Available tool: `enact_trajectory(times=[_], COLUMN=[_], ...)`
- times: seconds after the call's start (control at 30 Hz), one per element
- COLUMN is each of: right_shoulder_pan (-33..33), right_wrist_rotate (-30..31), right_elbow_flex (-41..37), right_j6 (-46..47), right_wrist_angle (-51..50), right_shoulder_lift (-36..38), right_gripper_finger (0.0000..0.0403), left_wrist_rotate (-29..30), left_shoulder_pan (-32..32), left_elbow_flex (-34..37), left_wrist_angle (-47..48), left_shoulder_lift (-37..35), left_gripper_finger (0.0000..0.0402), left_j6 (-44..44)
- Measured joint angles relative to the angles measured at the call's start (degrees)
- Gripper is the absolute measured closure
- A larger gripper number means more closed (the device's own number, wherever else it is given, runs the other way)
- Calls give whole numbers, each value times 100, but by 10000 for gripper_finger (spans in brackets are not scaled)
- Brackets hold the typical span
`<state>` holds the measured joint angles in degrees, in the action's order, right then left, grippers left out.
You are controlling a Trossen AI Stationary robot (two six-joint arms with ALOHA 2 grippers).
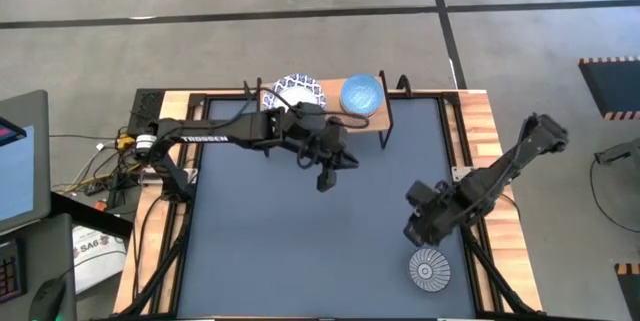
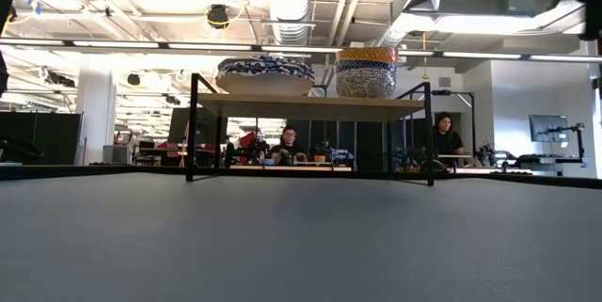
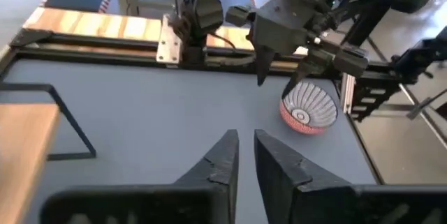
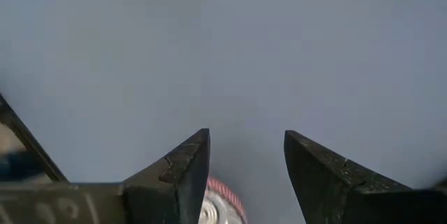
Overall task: Place and stack bowls onto a shelf
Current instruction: Stack the blue bowl on top of the light blue bowl on the shelf
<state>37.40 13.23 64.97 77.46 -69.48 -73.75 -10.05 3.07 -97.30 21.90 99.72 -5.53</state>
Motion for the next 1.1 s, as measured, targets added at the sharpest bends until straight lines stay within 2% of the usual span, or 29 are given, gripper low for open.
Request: enact_trajectory(times=[0.17, 0.33, 0.57, 0.8, 0.97, 1.1], right_shoulder_pan=[355, 661, 1114, 1530, 1579, 1526], right_wrist_rotate=[-581, -865, -1098, -1477, -1549, -1551], right_elbow_flex=[0, -2, -2, -2, -2, -2], right_j6=[166, 288, 591, 799, 847, 852], right_wrist_angle=[2, -20, 75, -125, -97, -70], right_shoulder_lift=[-500, -824, -1007, -1558, -1919, -2130], right_gripper_finger=[194, 194, 194, 194, 196, 213], left_wrist_rotate=[131, 171, 171, 213, 430, 443], left_shoulder_pan=[-153, -250, -264, -260, -264, -260], left_elbow_flex=[20, 18, 18, 16, 14, 14], left_wrist_angle=[-52, -71, -90, -85, -84, -84], left_shoulder_lift=[50, 76, 79, 79, 79, 79], left_gripper_finger=[331, 312, 309, 309, 309, 309], left_j6=[138, 216, 224, 295, 298, 295])
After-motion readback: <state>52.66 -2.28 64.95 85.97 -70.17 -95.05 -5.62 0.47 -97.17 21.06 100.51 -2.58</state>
